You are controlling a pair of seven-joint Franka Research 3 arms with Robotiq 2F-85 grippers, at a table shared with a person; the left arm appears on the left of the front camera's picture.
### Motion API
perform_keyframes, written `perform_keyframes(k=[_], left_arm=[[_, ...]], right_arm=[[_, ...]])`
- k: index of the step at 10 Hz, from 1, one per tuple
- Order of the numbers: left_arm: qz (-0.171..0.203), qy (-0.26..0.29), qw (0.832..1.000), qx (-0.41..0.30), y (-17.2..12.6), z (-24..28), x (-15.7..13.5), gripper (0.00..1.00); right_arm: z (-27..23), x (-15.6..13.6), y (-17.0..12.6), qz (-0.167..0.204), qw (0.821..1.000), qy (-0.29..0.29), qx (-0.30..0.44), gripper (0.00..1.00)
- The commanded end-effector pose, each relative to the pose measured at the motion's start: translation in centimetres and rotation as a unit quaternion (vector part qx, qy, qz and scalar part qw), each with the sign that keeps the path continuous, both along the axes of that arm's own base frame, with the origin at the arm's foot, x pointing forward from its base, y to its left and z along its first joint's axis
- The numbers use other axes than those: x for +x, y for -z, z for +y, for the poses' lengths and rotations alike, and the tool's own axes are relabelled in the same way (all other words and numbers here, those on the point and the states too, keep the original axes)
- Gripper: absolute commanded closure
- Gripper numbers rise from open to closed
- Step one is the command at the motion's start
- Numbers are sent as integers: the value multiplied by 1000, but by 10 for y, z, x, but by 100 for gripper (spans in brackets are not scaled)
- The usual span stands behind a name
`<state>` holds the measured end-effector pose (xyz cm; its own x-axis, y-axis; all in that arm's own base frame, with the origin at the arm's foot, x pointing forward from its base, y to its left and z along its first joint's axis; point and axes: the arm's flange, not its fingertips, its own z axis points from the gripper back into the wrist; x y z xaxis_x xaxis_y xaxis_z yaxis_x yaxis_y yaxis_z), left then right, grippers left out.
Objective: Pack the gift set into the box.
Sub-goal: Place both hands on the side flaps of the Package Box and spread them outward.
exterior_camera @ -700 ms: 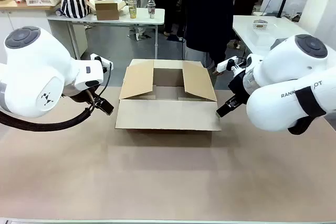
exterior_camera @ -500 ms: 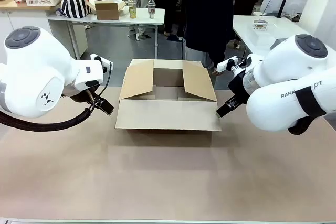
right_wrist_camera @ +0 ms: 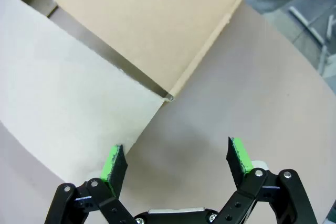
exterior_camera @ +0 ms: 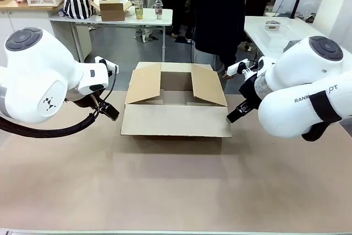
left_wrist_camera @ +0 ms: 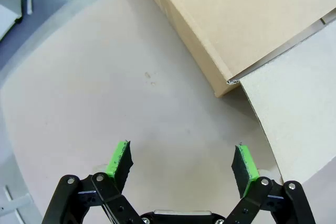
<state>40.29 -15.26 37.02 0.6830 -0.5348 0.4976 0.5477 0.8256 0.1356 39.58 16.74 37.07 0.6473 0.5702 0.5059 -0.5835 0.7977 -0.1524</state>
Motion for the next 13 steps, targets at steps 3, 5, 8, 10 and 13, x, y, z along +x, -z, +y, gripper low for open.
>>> perform_keyframes(k=[3,5,8,10,13], left_arm=[[0,0,1000,0,0,0,0,0],[0,0,1000,0,0,0,0,0],[-55,-20,981,185,-104,12,-1,0],[51,61,982,171,-172,39,-1,0],[-7,21,983,180,-148,36,-4,0]], right_arm=[[0,0,0,0,1000,0,0,0],[0,0,0,0,1000,0,0,0],[-32,-63,-90,95,994,24,-53,0],[-65,-119,-149,-1,999,33,25,0],[-42,-75,-132,56,998,22,-13,0]])
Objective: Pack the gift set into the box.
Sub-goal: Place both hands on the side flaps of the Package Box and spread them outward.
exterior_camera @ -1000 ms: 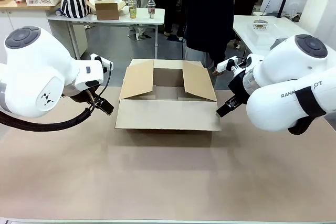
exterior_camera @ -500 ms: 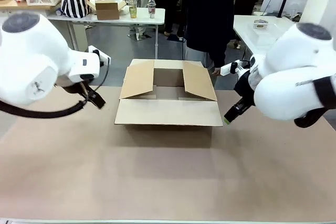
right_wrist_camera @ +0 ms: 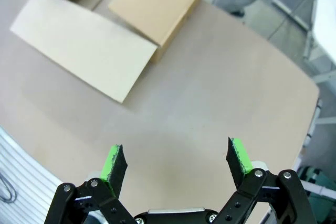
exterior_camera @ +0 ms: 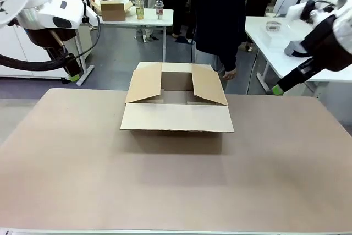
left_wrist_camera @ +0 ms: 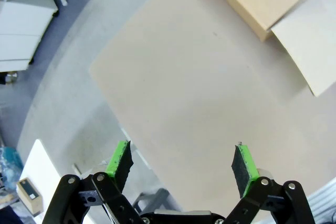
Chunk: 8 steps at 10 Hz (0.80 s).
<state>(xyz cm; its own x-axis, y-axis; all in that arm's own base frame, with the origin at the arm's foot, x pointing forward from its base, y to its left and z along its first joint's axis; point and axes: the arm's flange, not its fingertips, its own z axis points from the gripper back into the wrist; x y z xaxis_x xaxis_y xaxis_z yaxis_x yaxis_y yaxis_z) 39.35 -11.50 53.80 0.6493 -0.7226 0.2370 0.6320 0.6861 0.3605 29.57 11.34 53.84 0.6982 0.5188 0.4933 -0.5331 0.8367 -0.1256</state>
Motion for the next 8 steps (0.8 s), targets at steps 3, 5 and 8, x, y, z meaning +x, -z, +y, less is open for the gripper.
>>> perform_keyframes(k=[3,5,8], left_arm=[[-42,-16,999,8,20,-1,5,0],[-42,-16,999,8,20,-1,5,0],[-42,-16,999,8,20,-1,5,0]], right_arm=[[-11,0,-8,5,1000,5,25,0],[0,3,0,1,1000,1,2,0],[0,3,0,1,1000,1,2,0]])
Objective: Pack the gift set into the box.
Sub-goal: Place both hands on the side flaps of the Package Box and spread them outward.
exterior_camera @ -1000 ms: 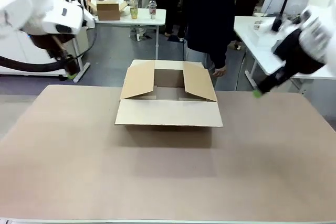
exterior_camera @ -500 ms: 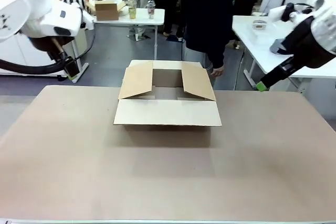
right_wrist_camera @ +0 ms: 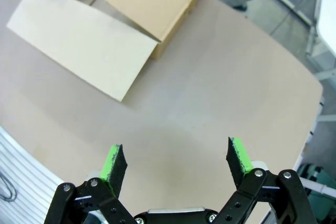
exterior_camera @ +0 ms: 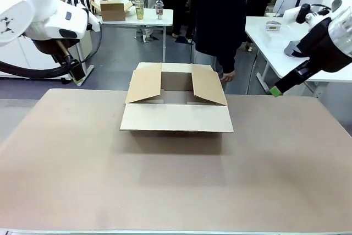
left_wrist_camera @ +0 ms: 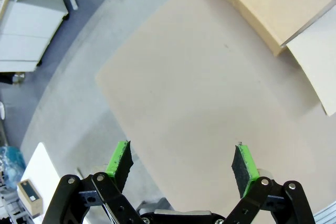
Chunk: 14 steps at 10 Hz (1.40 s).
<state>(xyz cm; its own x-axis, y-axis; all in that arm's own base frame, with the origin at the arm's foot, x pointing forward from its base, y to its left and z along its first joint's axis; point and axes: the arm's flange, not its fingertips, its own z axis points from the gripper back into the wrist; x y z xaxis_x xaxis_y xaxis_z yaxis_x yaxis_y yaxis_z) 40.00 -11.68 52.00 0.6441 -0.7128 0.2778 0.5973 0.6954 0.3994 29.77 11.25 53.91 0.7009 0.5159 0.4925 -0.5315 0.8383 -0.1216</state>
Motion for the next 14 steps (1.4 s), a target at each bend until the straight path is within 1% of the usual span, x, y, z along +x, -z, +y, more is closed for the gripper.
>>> perform_keyframes(k=[1,5,6,7,8,9,10,11,12,13,14], left_arm=[[-10,-9,1000,8,2,0,-2,0],[-10,-9,1000,8,2,0,-2,0],[0,0,1000,0,0,0,0,0],[-15,115,967,-227,-21,35,-23,0],[-36,136,919,-369,-29,67,-42,0],[-73,154,863,-475,-25,89,-55,0],[-93,169,815,-546,-12,95,-53,0],[-51,161,809,-564,4,90,-42,0],[12,150,801,-579,20,79,-29,0],[45,129,794,-592,31,78,-20,0],[57,114,790,-600,38,79,-18,0]], right_arm=[[1,1,0,-1,1000,0,0,0],[1,1,0,-1,1000,0,0,0],[1,1,0,-1,1000,0,0,0],[0,0,0,0,1000,0,0,0],[-27,-2,-17,64,988,103,100,0],[-56,-4,-26,115,963,156,185,0],[-84,-2,-26,162,938,192,240,0],[-111,4,-22,196,906,211,309,0],[-145,11,-13,206,870,225,388,0],[-172,15,2,186,834,241,460,0],[-188,14,23,113,810,249,519,0]])
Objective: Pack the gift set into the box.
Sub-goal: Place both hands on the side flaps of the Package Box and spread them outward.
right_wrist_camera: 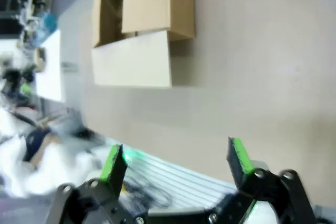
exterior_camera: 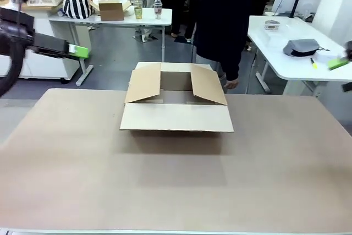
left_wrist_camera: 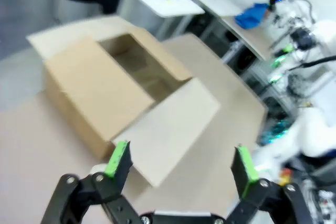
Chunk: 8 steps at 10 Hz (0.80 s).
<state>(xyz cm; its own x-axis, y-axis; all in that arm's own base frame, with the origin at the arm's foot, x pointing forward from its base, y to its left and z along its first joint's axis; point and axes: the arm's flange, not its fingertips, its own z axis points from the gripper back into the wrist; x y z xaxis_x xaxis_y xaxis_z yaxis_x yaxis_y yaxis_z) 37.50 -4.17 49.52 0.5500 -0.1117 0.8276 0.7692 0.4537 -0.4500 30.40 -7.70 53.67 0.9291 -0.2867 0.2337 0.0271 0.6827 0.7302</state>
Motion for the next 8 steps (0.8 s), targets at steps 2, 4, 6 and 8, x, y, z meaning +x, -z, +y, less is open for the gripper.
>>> perform_keyframes(k=[2,4,6,8], left_arm=[[121,39,990,67,26,-6,22,0],[38,23,999,-25,17,-6,2,0],[38,23,999,-25,17,-6,2,0],[50,20,998,-26,13,-6,1,0]], right_arm=[[-1,0,46,-206,959,137,136,0],[-37,6,17,-69,986,115,104,0],[-37,6,17,-69,986,115,104,0],[-37,6,17,-69,986,115,104,0]])
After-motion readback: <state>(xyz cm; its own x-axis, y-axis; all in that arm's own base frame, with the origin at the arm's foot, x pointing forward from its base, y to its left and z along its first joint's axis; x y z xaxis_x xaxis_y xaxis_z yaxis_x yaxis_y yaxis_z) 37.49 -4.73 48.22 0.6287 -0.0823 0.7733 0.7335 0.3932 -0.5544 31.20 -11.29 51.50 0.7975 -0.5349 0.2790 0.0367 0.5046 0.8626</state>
